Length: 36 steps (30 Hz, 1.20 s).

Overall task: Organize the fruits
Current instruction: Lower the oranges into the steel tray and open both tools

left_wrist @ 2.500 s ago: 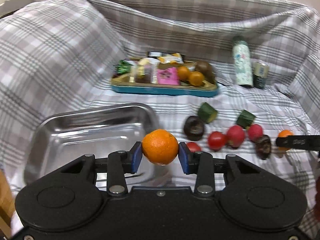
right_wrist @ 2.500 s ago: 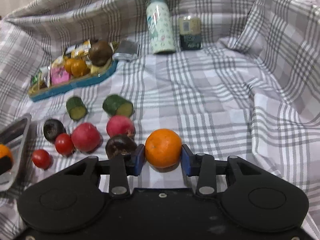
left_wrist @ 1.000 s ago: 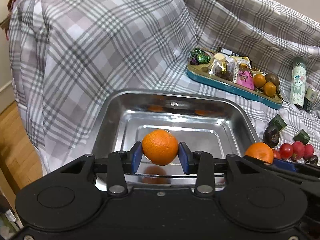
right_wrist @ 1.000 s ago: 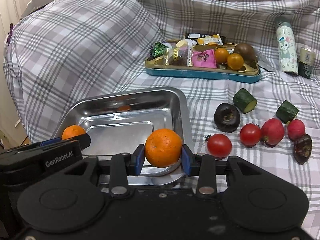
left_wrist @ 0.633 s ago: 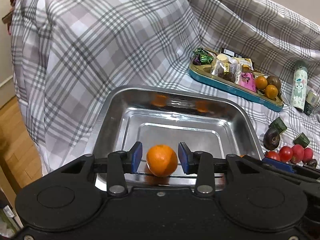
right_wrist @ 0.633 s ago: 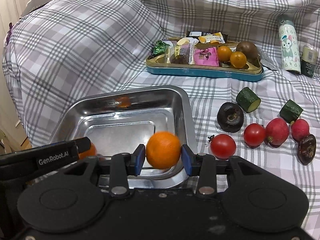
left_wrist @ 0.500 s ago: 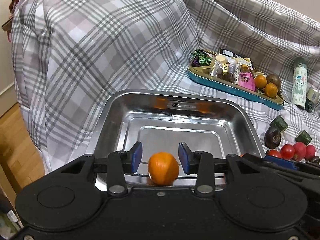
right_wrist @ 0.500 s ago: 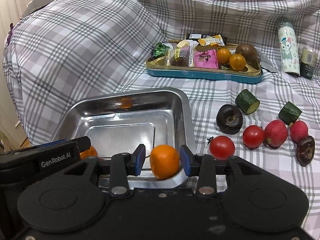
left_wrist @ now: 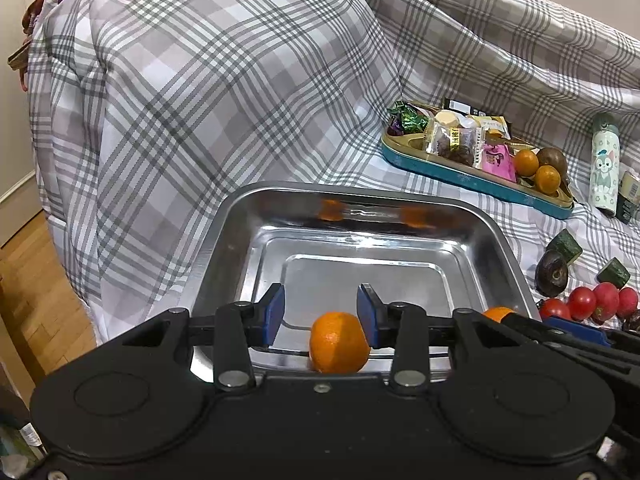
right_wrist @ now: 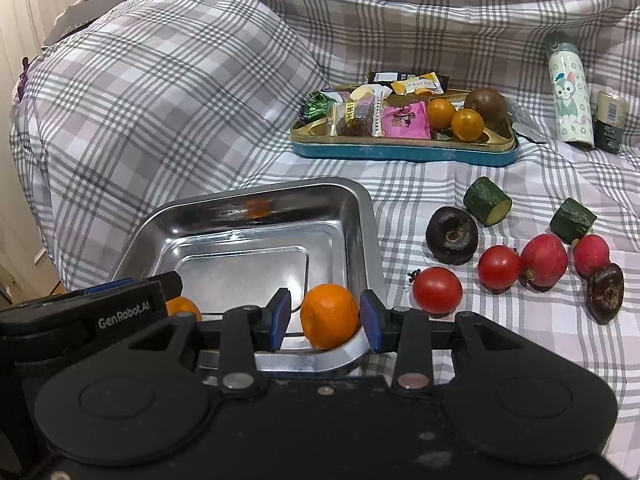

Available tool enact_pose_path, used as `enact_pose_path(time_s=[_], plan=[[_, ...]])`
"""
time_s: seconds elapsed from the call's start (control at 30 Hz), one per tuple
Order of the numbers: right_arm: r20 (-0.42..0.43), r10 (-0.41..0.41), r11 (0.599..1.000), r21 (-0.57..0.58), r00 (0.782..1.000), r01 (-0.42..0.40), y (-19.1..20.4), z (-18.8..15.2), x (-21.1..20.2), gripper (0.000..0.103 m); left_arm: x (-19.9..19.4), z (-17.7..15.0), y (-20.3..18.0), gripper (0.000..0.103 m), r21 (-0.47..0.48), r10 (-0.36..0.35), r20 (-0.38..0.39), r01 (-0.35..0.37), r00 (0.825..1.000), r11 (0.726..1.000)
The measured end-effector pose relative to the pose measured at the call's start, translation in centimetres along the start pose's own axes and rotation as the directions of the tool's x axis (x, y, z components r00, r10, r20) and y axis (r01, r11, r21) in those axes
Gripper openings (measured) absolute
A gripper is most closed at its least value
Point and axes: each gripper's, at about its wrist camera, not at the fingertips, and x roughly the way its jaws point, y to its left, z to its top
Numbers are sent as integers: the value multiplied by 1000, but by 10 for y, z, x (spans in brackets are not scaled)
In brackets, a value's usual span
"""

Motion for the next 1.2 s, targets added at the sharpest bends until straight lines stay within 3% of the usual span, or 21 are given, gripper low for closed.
enact_pose_path(time_s=[0.57, 1.2], plan=[[19, -29, 999, 25, 999, 28, -27, -11, -21, 40, 0, -1, -6, 48, 37, 25, 3, -25, 1000, 999], [26, -210, 970, 132, 977, 205, -128, -28, -54, 40, -13, -6, -33, 48, 204, -2, 67, -12, 998, 979]])
